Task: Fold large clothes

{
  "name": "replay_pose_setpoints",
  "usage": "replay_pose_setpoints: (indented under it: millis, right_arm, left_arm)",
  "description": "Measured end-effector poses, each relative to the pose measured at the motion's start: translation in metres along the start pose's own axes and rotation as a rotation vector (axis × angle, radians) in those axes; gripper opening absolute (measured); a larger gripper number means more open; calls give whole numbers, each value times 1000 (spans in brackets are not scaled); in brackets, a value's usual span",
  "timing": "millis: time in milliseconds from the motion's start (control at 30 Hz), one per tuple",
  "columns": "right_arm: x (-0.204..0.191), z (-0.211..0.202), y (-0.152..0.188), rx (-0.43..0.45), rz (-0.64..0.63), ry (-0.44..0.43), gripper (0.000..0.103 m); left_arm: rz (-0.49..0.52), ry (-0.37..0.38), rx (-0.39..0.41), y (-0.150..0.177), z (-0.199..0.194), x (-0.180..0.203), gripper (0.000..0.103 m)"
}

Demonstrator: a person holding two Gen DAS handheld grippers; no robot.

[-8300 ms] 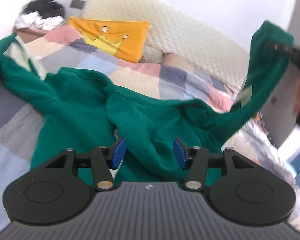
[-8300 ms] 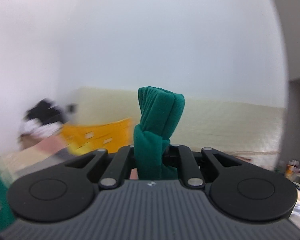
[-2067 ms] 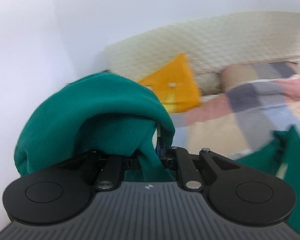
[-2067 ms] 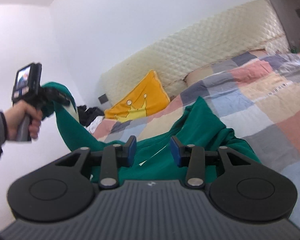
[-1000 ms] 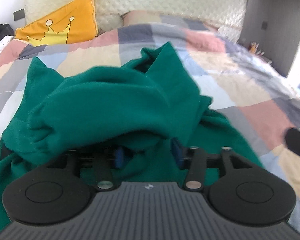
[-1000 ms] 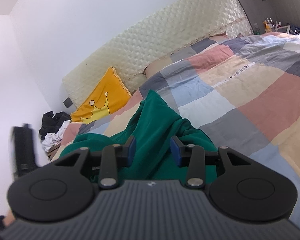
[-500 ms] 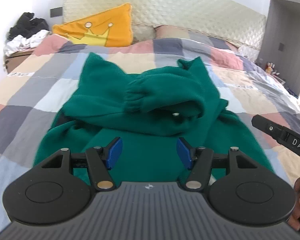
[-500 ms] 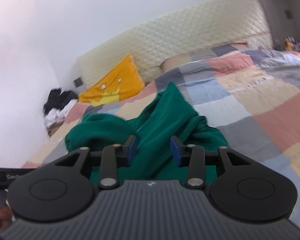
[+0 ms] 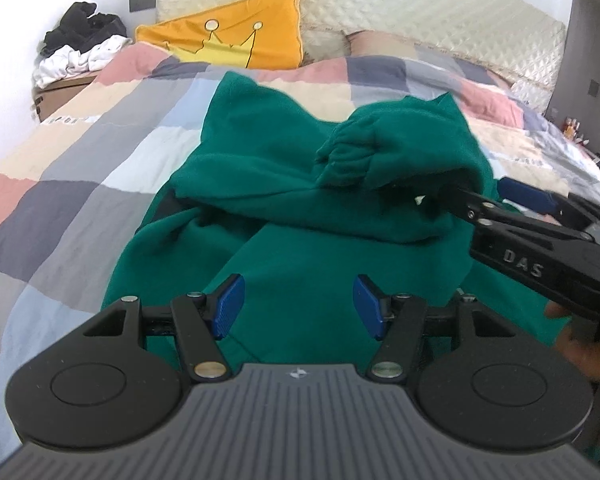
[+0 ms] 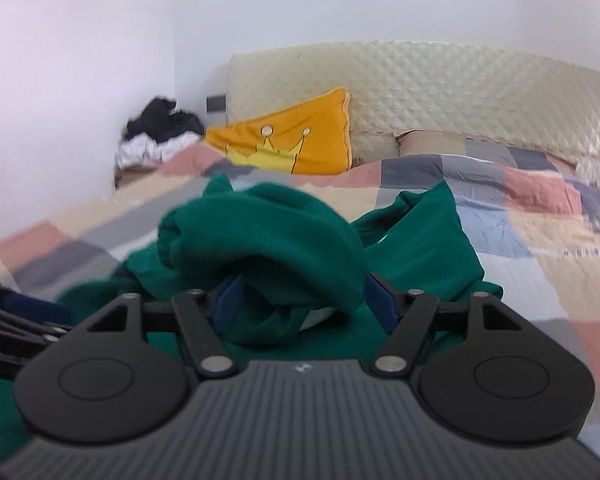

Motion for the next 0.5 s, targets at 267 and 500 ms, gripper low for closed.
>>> replay_pose_setpoints:
  millis: [267, 500]
  right_arm:
    - [-10, 29, -1, -12, -133, 21, 69]
    - [1, 50, -10, -77, 27, 29, 70]
  left_arm:
    - [23, -5, -41, 11, 20, -1, 66]
    - [-62, 12, -82, 13, 34, -16, 66]
Point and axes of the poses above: each gripper's, at about its wrist camera, not at the fingertips, and z roughly the way its jaws point, x to its right, y to its underside, the point moved 3 cm from there along z, roughly the way its jaws point, and after that the axes turned 4 degrees about -y, right-handed, at the moved point
